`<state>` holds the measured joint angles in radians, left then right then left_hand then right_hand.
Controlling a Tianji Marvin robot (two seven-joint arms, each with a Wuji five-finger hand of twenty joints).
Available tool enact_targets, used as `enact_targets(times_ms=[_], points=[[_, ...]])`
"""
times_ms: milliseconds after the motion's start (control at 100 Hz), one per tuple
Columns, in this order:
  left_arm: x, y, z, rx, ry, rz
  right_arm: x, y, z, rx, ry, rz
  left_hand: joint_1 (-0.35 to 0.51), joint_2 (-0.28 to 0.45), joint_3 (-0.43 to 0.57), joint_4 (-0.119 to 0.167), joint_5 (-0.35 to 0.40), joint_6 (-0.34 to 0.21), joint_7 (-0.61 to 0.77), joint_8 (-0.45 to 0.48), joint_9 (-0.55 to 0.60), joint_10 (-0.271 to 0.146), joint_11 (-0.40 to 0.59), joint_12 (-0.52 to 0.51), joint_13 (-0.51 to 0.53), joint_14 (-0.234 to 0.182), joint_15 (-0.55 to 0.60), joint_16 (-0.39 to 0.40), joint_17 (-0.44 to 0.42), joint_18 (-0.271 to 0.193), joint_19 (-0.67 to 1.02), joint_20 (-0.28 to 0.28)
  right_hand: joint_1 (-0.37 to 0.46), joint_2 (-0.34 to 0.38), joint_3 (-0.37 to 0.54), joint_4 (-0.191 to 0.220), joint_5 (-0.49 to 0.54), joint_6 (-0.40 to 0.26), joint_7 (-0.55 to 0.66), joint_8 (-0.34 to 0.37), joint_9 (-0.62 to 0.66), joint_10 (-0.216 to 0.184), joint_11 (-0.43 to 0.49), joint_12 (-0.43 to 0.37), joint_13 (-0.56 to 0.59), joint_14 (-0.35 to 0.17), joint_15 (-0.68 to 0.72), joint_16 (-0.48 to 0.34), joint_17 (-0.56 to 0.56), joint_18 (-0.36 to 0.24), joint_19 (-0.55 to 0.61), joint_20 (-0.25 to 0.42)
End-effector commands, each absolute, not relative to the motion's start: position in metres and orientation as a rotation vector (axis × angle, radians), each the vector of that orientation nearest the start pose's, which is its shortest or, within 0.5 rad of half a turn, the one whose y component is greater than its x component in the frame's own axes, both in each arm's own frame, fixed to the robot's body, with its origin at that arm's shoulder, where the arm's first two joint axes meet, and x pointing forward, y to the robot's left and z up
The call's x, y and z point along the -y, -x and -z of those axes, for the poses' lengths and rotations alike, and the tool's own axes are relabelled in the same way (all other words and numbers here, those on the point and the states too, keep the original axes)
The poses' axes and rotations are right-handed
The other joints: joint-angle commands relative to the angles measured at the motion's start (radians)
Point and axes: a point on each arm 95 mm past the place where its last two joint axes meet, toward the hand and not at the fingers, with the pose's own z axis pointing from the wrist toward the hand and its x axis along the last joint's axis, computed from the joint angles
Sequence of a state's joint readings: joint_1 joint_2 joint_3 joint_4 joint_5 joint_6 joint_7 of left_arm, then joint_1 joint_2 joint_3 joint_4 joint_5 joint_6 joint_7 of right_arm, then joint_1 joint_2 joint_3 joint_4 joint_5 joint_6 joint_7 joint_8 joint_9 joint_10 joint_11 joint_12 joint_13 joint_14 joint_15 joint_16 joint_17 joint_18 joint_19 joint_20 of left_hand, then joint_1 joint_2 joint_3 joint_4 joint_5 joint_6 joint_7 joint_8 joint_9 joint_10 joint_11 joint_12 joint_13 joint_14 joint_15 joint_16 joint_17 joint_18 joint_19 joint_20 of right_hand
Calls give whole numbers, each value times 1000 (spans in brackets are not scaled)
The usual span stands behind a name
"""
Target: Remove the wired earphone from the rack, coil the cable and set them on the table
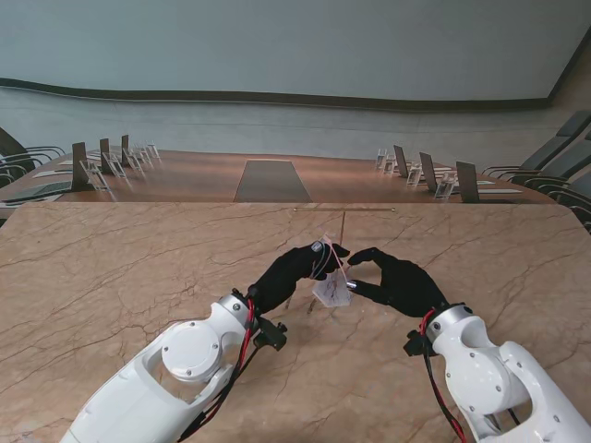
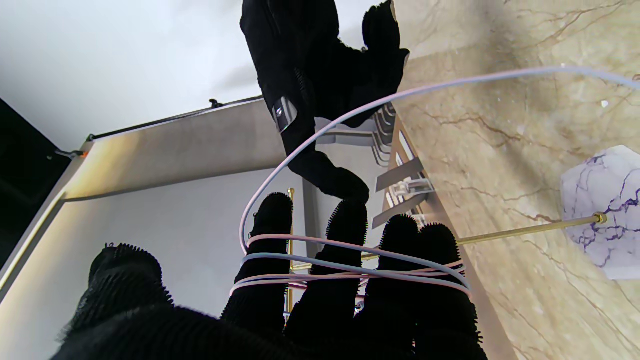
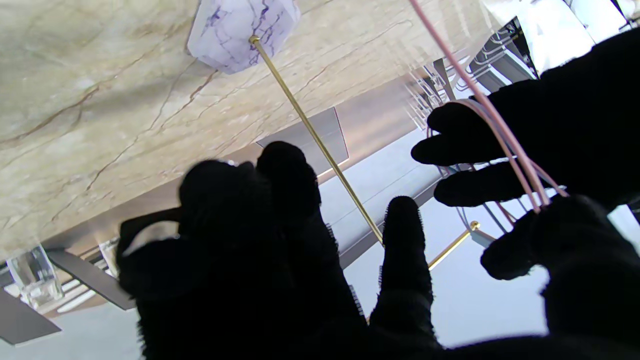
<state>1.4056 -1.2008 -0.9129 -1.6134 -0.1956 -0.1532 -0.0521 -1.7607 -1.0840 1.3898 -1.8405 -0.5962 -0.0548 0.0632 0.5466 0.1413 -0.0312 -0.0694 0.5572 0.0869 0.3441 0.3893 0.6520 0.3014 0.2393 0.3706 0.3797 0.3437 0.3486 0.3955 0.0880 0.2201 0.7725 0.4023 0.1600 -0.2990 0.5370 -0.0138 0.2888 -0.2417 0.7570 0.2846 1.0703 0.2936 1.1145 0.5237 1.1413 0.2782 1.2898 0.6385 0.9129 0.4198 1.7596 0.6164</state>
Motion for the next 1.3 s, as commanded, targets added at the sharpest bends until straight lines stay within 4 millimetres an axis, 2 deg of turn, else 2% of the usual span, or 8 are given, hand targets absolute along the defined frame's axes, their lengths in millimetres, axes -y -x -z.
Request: enact_targets(times_ms=[0, 730, 810, 840, 870, 970, 1030, 1290], points=[[147, -386, 291, -1067, 2181, 2552, 15, -364, 286, 1676, 2070, 2388, -25, -2, 1, 28, 8, -146, 23, 16, -7, -15, -20, -9, 1, -11, -4, -3, 5, 9, -19, -16, -32, 13, 9, -37, -24, -29, -16, -14, 24, 18, 36, 19, 46, 98, 74, 0, 50, -105, 143, -24], [150, -385, 294, -1070, 2203, 2540, -12, -366, 296, 1321, 2087, 2207, -25, -3, 1, 28, 11, -167, 28, 25, -10, -18, -17, -10, -1, -16, -4, -3, 4, 4, -22, -17, 137, 9, -3, 4, -52, -46, -1, -25, 67, 2, 76, 52, 116, 74, 136, -2, 146, -139, 214, -72], [150, -385, 295, -1068, 2203, 2540, -12, -363, 295, 1291, 2073, 2204, -24, -3, 2, 28, 16, -167, 30, 26, -8, -19, -17, -10, 0, -16, -3, -3, 4, 5, -21, -16, 193, 18, -5, 32, -41, -45, 3, -26, 83, -3, 82, 58, 136, 69, 150, -9, 175, -145, 233, -99], [150, -385, 295, -1068, 2203, 2541, -11, -362, 295, 1287, 2068, 2199, -27, -2, 0, 27, 12, -169, 28, 26, -10, -22, -17, -10, -3, -19, -4, -3, 4, 3, -21, -16, 206, 21, 2, 84, -42, -46, 1, -27, 85, -6, 84, 62, 140, 63, 155, -10, 183, -152, 240, -111], [150, -385, 295, -1067, 2202, 2542, -10, -362, 294, 1286, 2066, 2194, -24, -3, 1, 28, 15, -167, 30, 26, -8, -20, -16, -9, -1, -17, -3, -3, 5, 3, -21, -16, 213, 22, 7, 102, -42, -47, 0, -27, 88, -7, 87, 64, 145, 61, 160, -10, 190, -155, 245, -115], [150, -385, 295, -1065, 2200, 2541, -9, -359, 293, 1296, 2058, 2188, -23, -3, 1, 28, 13, -171, 29, 26, -9, -22, -16, -9, -2, -19, -4, -3, 4, 4, -21, -16, 199, 17, 25, 120, -33, -37, 2, -26, 119, -23, 109, 75, 155, 37, 212, 12, 250, -174, 272, -131], [150, -385, 296, -1062, 2201, 2541, -10, -358, 292, 1290, 2048, 2194, -23, -4, 1, 28, 13, -171, 29, 27, -8, -22, -15, -9, -1, -19, -4, -3, 3, 3, -21, -16, 194, 9, 37, 110, -27, -32, 2, -25, 144, -37, 128, 90, 156, 14, 264, 45, 268, -221, 317, -138], [152, -385, 296, -1054, 2200, 2550, -16, -352, 294, 1239, 2027, 2187, -18, -2, 2, 27, 9, -184, 32, 29, -11, -25, -12, -8, -3, -24, -3, -3, 3, 0, -19, -15, 212, -7, 47, 72, -16, -45, 7, -20, 219, -71, 164, 125, 160, -46, 375, 140, 296, -332, 334, 44]])
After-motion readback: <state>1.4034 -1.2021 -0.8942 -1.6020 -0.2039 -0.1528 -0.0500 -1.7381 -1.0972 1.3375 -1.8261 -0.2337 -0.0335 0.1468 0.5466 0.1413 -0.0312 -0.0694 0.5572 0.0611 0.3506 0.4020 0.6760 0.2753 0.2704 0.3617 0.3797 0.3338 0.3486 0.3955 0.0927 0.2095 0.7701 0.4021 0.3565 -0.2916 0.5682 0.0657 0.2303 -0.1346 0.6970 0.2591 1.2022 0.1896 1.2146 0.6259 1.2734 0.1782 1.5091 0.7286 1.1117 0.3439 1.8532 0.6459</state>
